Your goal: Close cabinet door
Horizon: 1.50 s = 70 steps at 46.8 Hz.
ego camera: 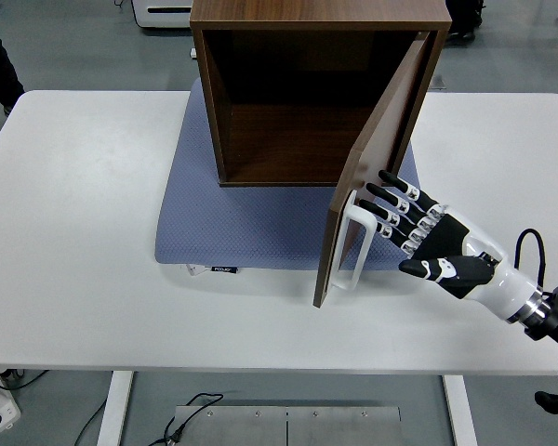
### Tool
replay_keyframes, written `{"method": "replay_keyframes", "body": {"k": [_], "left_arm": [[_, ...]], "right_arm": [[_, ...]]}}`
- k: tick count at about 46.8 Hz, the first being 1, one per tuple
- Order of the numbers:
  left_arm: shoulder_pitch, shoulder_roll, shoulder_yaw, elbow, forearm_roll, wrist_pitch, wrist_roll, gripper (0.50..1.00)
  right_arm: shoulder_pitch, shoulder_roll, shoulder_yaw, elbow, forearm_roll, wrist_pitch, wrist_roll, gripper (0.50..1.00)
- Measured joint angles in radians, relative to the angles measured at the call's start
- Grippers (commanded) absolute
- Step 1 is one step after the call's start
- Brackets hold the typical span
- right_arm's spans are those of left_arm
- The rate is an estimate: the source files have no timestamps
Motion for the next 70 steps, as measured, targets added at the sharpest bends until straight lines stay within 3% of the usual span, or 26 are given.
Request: {"method": "replay_keyframes", "body": {"k": [31, 70], "left_arm": [[0.000, 0.000, 0.000, 0.000, 0.000, 0.000, 0.000, 1.000], [0.000, 0.000, 0.000, 0.000, 0.000, 0.000, 0.000, 1.000]], "right_arm": [[0.150, 0.072, -0.085, -0.126, -0.011, 0.000, 0.000, 1.000], [0.386, 0.237, -0.141, -0.353, 0.003, 0.000, 0.001, 1.000]]}}
